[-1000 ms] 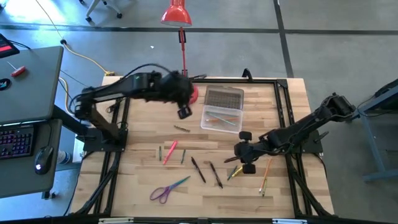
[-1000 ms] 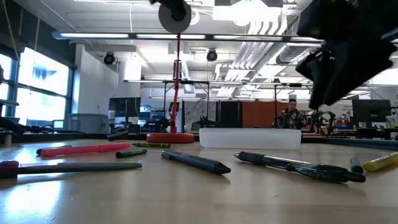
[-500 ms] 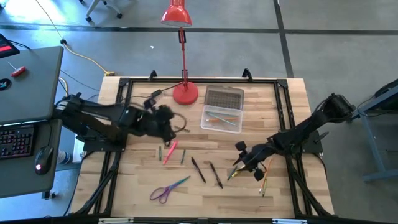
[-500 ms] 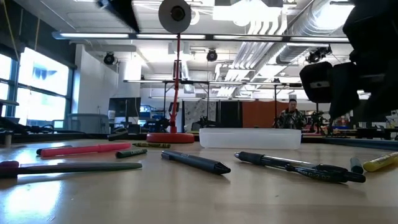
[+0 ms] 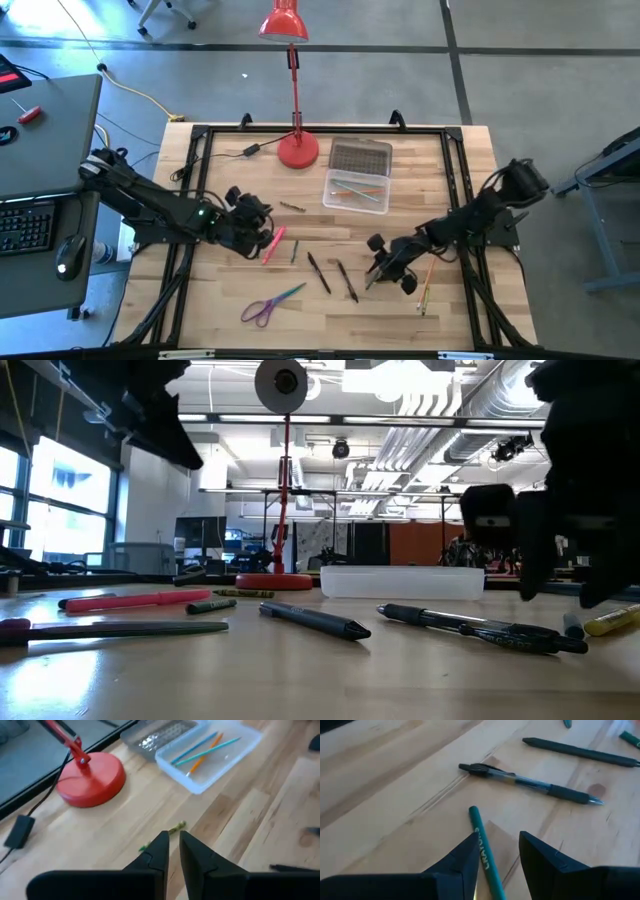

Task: Pick & place school supplies into a supply box
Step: Put the right dark green crayon into the black supply box

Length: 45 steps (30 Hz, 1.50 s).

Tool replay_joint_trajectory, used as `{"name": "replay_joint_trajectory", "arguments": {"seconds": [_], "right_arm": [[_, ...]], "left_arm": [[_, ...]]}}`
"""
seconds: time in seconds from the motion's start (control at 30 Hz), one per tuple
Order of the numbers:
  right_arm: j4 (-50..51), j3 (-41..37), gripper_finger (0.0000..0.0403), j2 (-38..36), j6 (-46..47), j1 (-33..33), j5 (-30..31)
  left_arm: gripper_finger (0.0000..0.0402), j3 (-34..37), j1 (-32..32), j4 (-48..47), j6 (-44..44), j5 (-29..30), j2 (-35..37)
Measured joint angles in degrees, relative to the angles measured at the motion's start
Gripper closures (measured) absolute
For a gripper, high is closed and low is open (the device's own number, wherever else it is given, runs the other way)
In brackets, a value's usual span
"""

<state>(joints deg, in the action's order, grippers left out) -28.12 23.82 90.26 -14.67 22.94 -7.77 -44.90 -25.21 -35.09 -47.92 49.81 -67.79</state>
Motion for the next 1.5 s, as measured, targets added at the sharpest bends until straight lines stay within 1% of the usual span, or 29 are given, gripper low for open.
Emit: {"name": "replay_joint_trajectory", "arguments": {"seconds": [0.17,0.23,0.37,0.47,0.53,0.63,0.67,0.73,0.83,1.03,1.13,1.23,1.3,1.43,1.5], "right_arm": [[-0.24,1.75,0.0284,4.93,-1.02,-1.79,-6.11],[-0.9,1.81,0.0284,6.55,-2.49,-2.01,-5.89],[-0.87,1.75,0.0289,8.25,-3.98,-2.64,-3.19],[-0.85,1.75,0.0312,8.29,-5.29,-3.24,-4.68],[-0.85,1.79,0.0339,8.3,-6.4,-3.5,-6.27],[-1.62,1.78,0.0387,8.32,-6.56,-3.5,-7.0],[-2.24,1.71,0.0393,8.26,-6.57,-3.5,-7.24],[-3.92,1.62,0.0388,7.4,-6.5,-3.5,-7.06],[-3.99,1.42,0.0379,3.98,-6.06,-4.23,-3.08],[-1.3,1.51,0.0397,-7.58,-6.39,-10.98,6.77],[-1.63,1.56,0.039,-12.01,-6.41,-15.91,15.05],[-1.53,1.62,0.0389,-13.49,-6.18,-21.78,21.85],[-1.18,1.62,0.0393,-13.25,-3.61,-25.86,21.6],[-1.01,1.62,0.0399,-9.62,3.55,-32.03,13.03],[-1.59,1.62,0.0398,-6.87,4.01,-33.32,12.3]], "left_arm": [[0.0323,0.28,0.04,0.18,0.13,0.08,0.0],[0.0323,0.27,0.04,0.96,1.27,0.21,0.13],[0.0323,0.26,0.04,1.28,2.56,0.23,0.13],[0.0323,0.26,0.04,1.2,2.62,0.26,0.13],[0.0323,0.26,0.04,1.22,2.62,0.3,0.13],[0.0323,0.26,0.04,1.24,2.62,0.72,0.13],[0.0323,0.26,0.04,1.2,2.62,0.78,0.13],[0.0323,0.26,0.04,1.21,2.62,0.8,0.13],[0.0323,0.26,0.04,1.24,2.62,0.82,0.13],[0.0323,0.26,0.04,2.59,2.62,0.9,0.13],[0.0323,0.26,0.06,2.65,2.6,0.94,0.13],[0.0323,0.26,0.06,2.83,2.58,0.94,0.13],[0.0323,0.26,0.06,3.16,2.6,0.95,0.13],[0.0323,0.26,0.06,4.11,2.6,0.93,0.13],[0.0323,0.26,0.06,4.08,2.6,0.93,0.13]]}}
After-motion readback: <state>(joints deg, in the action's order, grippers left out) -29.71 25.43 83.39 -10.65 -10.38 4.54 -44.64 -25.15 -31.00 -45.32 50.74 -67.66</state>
